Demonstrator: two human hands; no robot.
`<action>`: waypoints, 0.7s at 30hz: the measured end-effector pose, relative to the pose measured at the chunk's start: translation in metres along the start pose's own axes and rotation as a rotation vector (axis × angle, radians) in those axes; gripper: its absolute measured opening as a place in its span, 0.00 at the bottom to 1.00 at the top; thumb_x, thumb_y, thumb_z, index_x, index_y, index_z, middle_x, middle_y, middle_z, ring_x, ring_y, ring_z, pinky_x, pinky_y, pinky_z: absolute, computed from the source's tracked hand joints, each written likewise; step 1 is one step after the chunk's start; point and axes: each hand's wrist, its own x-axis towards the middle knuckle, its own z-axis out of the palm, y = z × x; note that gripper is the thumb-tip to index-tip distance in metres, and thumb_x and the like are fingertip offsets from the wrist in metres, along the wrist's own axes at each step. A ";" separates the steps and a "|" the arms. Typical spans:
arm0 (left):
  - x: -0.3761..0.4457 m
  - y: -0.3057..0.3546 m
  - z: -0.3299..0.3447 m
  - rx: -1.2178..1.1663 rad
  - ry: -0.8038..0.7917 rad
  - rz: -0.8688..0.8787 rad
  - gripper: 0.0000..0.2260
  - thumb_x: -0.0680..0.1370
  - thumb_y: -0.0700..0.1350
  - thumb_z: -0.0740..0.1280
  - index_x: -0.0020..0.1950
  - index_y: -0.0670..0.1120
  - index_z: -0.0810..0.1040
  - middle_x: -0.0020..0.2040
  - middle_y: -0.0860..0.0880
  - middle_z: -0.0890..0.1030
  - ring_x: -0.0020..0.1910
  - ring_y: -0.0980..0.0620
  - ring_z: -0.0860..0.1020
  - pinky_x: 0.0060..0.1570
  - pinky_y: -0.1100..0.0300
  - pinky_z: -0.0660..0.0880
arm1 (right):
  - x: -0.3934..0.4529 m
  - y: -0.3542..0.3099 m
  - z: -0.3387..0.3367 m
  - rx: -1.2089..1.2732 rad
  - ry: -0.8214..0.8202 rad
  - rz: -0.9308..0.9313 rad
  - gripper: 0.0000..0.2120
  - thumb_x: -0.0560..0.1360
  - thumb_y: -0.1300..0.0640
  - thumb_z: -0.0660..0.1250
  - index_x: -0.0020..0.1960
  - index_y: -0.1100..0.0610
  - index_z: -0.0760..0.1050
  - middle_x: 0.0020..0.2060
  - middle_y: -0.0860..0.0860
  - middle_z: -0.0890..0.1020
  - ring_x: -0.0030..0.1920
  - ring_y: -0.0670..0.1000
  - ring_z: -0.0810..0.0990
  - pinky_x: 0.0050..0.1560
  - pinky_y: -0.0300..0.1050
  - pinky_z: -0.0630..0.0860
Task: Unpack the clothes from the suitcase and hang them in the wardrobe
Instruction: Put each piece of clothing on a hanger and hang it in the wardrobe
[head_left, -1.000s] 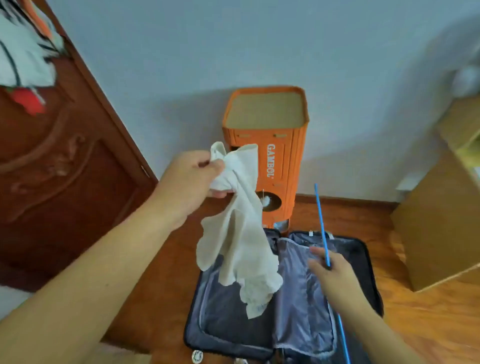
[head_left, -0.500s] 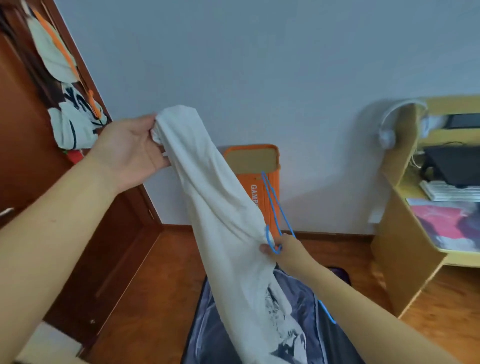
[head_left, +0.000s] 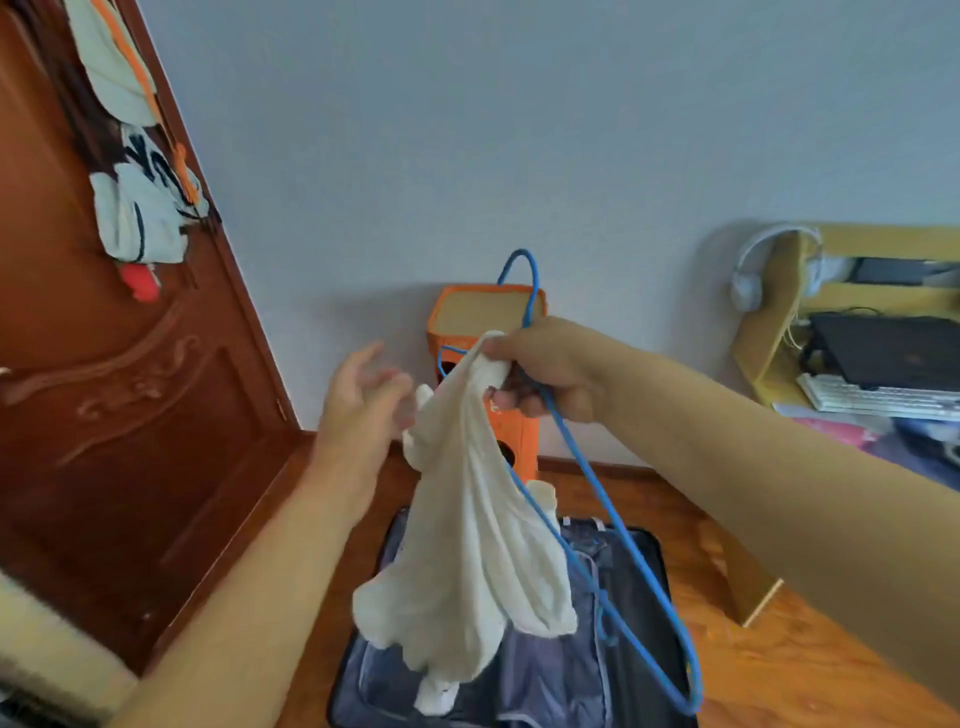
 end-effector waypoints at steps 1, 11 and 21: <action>-0.028 -0.016 0.005 0.048 0.054 0.076 0.18 0.77 0.43 0.70 0.67 0.52 0.75 0.52 0.50 0.78 0.48 0.52 0.80 0.47 0.55 0.78 | 0.000 -0.005 0.007 0.062 -0.021 0.027 0.09 0.83 0.62 0.55 0.48 0.62 0.72 0.26 0.55 0.80 0.20 0.45 0.77 0.18 0.33 0.66; -0.052 -0.058 0.033 0.424 -0.070 0.108 0.10 0.78 0.51 0.72 0.58 0.55 0.75 0.51 0.57 0.81 0.51 0.58 0.80 0.47 0.63 0.77 | -0.014 -0.039 0.002 0.100 -0.070 0.053 0.04 0.83 0.63 0.58 0.49 0.59 0.65 0.40 0.61 0.86 0.21 0.44 0.71 0.32 0.35 0.64; -0.020 -0.046 -0.045 0.897 -0.082 0.052 0.08 0.80 0.46 0.67 0.46 0.51 0.86 0.42 0.52 0.86 0.45 0.47 0.83 0.42 0.55 0.77 | -0.008 0.003 -0.125 -0.182 0.071 -0.046 0.11 0.84 0.59 0.57 0.43 0.58 0.69 0.34 0.56 0.84 0.18 0.44 0.57 0.19 0.34 0.55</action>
